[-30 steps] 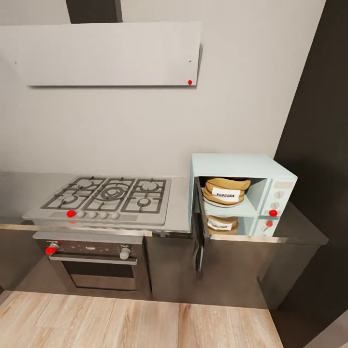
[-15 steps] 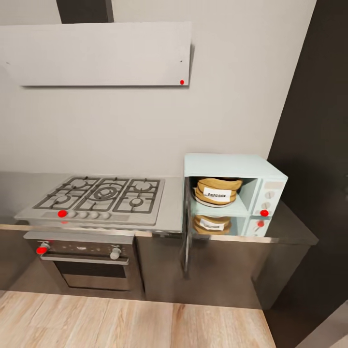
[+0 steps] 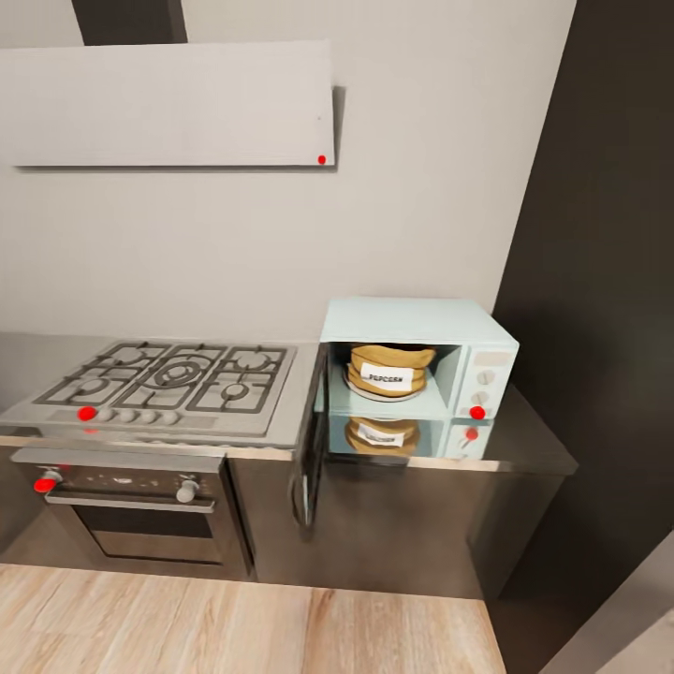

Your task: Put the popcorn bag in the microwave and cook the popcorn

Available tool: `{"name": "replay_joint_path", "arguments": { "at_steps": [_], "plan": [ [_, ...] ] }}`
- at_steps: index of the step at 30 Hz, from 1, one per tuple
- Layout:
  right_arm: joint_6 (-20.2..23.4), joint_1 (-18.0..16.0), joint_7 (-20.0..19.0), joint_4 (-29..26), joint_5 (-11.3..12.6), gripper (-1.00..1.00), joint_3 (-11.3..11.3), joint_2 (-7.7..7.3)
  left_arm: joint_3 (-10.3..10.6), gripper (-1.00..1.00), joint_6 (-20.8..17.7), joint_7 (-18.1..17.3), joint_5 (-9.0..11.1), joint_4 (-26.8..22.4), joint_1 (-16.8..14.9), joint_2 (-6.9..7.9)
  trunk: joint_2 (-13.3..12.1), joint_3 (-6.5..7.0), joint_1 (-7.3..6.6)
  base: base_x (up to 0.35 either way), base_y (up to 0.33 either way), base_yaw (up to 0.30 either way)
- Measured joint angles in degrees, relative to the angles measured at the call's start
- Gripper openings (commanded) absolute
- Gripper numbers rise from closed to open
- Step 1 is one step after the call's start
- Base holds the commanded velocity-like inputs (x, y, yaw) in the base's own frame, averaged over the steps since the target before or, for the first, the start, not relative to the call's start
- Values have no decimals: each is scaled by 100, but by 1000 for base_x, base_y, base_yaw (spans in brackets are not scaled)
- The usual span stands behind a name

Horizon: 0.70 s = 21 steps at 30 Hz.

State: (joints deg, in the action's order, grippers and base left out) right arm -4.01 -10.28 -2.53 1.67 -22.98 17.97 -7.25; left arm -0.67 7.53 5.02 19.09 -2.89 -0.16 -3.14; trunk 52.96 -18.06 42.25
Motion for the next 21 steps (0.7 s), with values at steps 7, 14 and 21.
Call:
{"name": "replay_joint_path", "arguments": {
  "at_steps": [7, 14, 21],
  "plan": [
    [32, 0, 18, 0, 0, 100, -1, 5, 15, 100, -17, -14, 0, -17, 0, -1, 0, 0, 0, 0, -19, 0],
    [72, 0, 26, 0, -5, 100, -9, 4, 78, 100, -74, 5, -98, -910, -3, 133, 0, 1, 0, 0, 0, 0],
    [50, 1, 0, 0, -17, 100, -11, 10, 74, 100, -2033, -44, -158, -4103, -1, 464, -1, 1, 0, 0, 0, 0]
  ]
}}
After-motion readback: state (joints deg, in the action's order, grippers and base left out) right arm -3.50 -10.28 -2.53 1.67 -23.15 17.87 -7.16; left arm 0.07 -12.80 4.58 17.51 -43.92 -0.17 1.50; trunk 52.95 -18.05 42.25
